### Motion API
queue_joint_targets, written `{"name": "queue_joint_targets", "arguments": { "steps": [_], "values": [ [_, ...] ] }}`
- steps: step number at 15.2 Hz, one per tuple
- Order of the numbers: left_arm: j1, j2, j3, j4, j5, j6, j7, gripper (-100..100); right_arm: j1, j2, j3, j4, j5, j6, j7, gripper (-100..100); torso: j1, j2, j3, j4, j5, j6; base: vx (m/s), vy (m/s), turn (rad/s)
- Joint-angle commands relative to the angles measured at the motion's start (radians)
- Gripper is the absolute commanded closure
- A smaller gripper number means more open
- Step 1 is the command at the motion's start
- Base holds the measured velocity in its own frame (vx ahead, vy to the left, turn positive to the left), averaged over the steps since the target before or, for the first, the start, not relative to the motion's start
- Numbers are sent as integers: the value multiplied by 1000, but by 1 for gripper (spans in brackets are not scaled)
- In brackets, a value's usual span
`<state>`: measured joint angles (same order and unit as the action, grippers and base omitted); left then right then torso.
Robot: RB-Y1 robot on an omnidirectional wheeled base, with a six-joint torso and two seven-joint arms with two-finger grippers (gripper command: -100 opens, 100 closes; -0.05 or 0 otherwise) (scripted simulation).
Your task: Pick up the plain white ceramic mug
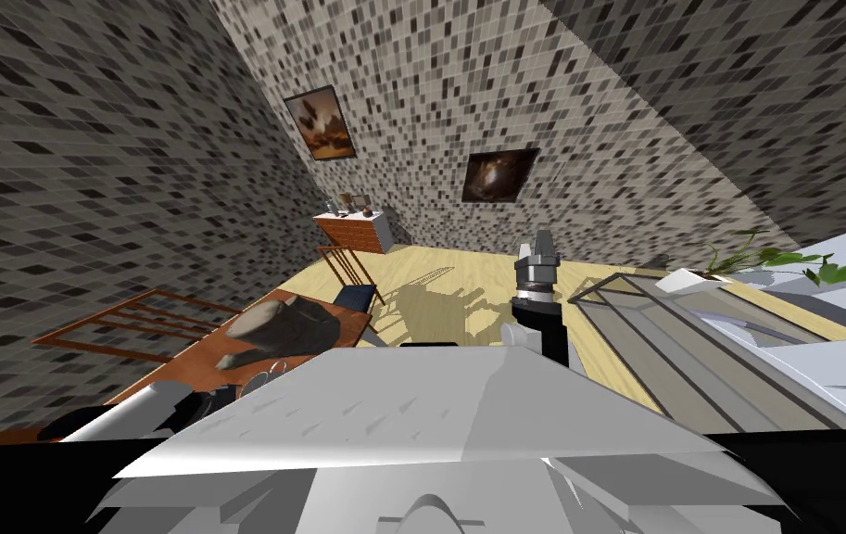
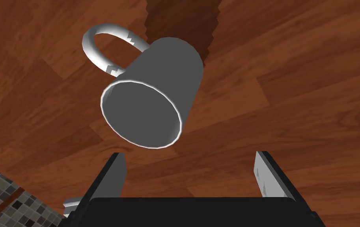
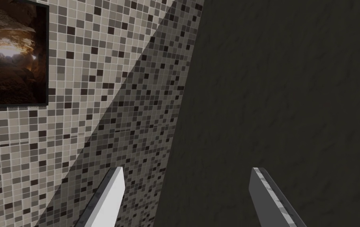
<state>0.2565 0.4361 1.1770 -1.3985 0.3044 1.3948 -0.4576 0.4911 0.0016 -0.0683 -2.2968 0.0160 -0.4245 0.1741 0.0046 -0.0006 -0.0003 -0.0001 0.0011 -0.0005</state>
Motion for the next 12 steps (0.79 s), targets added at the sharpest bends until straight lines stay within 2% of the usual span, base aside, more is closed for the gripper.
{"name": "queue_joint_targets", "arguments": {
  "steps": [1, 2, 3, 4, 5, 6, 8, 11, 12],
  "values": [
    [-1, 8, 28, 35, 1, 50, -11, -100, 0, 0, 0, 0, 0, 0, 0, 0, 0, 0, 0, 0, 0, 0, 11, 50, -135],
    [-1, 8, 28, 35, 1, 54, -11, -100, 0, 0, 0, 0, 0, 0, 0, 0, 0, 0, 0, 0, 0, 1, 14, 55, -147],
    [0, 14, 50, 64, 3, 86, -20, -100, 0, 0, 0, 0, 0, 0, 0, 0, 0, 0, 0, 0, 0, 0, 22, 69, -183],
    [0, 14, 50, 64, 3, 91, -20, -100, 0, 0, 0, 0, 0, 0, 0, 0, 1, 0, 0, 0, 0, 0, 22, 73, -147],
    [0, 18, 68, 89, 3, 122, -27, -100, 0, 0, 0, 0, 0, 0, 0, 0, 1, -1, 0, 0, 0, 0, 12, 71, -160],
    [0, 18, 68, 89, 3, 122, -27, -100, 0, 0, 0, 0, 0, 0, 0, 0, 1, 0, 0, 0, 0, 0, 5, 65, -120],
    [1, 25, 97, 129, 4, 170, -40, -100, 0, 0, 0, 0, 0, 0, 0, 0, 1, 0, 0, 0, 0, 0, 7, 68, -154],
    [2, 30, 114, 151, 5, 197, -46, -100, 0, 0, 0, 0, 0, 0, 0, 0, 1, 0, 0, 0, 0, 0, 16, 66, -87],
    [2, 31, 106, 146, 6, 177, -45, -100, 0, 0, 0, 0, 0, 0, 0, 0, 1, -1, 0, 0, 0, 0, 10, 39, -34]
  ]
}}
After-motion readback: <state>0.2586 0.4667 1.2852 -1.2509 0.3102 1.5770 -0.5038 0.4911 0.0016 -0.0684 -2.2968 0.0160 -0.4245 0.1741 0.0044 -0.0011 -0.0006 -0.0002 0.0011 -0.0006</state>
